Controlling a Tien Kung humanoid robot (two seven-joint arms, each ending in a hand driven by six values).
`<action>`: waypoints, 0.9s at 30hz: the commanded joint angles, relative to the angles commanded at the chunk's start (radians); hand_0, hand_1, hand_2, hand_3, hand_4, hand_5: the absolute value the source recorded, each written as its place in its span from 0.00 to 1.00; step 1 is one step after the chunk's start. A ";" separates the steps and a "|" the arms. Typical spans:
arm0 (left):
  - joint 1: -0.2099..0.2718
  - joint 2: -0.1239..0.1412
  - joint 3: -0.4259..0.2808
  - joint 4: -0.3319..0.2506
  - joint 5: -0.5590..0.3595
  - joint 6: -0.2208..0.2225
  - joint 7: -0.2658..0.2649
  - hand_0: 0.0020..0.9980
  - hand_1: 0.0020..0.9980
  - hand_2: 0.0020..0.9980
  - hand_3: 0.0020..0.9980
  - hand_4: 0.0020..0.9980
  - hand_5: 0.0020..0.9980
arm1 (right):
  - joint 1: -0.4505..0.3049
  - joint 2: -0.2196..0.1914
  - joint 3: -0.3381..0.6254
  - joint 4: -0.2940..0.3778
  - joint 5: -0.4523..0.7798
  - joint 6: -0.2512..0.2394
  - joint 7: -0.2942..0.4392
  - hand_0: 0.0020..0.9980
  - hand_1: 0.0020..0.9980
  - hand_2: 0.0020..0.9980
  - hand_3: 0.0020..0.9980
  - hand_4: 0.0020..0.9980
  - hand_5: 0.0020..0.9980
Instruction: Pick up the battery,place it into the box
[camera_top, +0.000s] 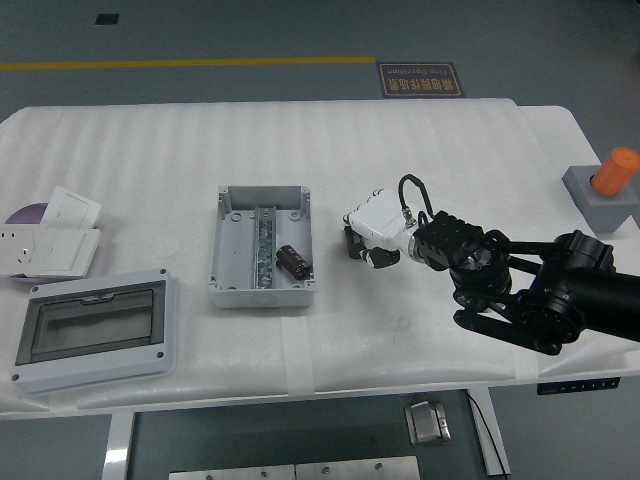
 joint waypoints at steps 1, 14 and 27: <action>0.000 0.000 0.000 0.000 -0.001 0.000 0.000 0.68 0.70 0.52 0.60 0.53 0.57 | 0.001 -0.002 -0.002 0.004 0.004 0.003 -0.004 0.81 0.62 0.63 0.74 0.45 0.28; 0.000 0.001 -0.004 0.001 -0.003 -0.001 0.000 0.68 0.70 0.52 0.60 0.52 0.57 | 0.011 -0.026 0.030 0.029 0.051 0.058 -0.041 0.90 0.70 0.78 1.00 0.93 0.53; -0.003 0.005 -0.007 0.000 -0.002 -0.002 0.000 0.68 0.70 0.52 0.60 0.51 0.57 | 0.039 0.013 0.007 -0.071 0.114 0.047 0.007 0.91 0.70 0.79 1.00 1.00 0.70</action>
